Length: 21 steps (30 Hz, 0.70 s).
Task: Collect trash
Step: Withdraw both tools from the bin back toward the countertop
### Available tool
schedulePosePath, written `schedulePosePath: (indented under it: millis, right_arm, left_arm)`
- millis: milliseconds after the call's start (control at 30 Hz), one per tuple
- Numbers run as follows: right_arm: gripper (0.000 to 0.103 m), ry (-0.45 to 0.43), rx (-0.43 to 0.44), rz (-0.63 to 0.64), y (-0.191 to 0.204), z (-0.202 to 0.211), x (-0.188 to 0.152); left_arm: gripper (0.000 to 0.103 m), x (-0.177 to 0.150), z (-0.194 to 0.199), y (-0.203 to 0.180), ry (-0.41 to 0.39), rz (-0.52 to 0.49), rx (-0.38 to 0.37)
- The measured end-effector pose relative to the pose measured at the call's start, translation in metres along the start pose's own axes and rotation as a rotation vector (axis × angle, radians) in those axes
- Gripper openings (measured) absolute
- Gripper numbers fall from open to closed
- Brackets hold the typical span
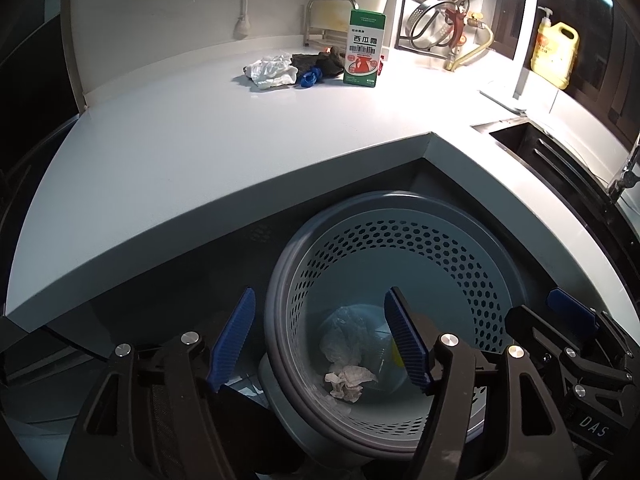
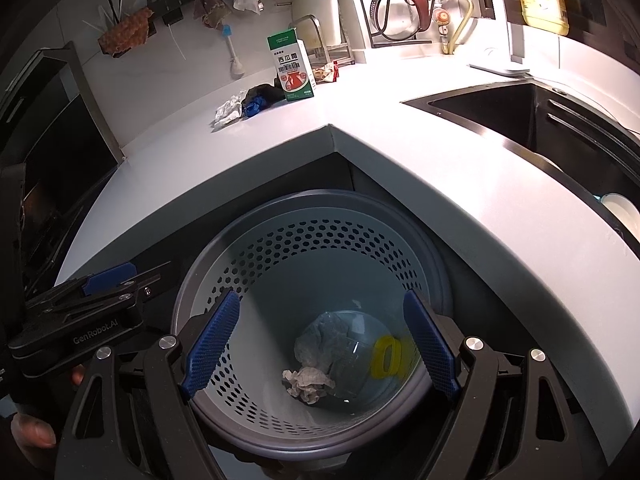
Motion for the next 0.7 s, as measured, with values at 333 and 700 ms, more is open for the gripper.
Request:
schedulePosePath:
  millis: [333, 700]
  right_arm:
    - [0.081, -0.071, -0.010, 0.035, 0.009, -0.015, 0.051]
    - [0.083, -0.170, -0.006, 0.083, 0.027, -0.048, 0.137]
  left_arm:
    - [0.075, 0.038, -0.005, 0.019, -0.061, 0.005, 0.011]
    - [0.088, 0.120, -0.017, 0.050, -0.187, 0.032, 0.075]
Point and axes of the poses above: each gripper's, at about its wrist camera, not at the fingertips, and z roughly against the way its jaws point, y to its left, x to its top, the point moved 8 cm from there along -z, roughly the way its jaws point, and after that the axes turned 4 degrees about -y, right-handed, at the moved point
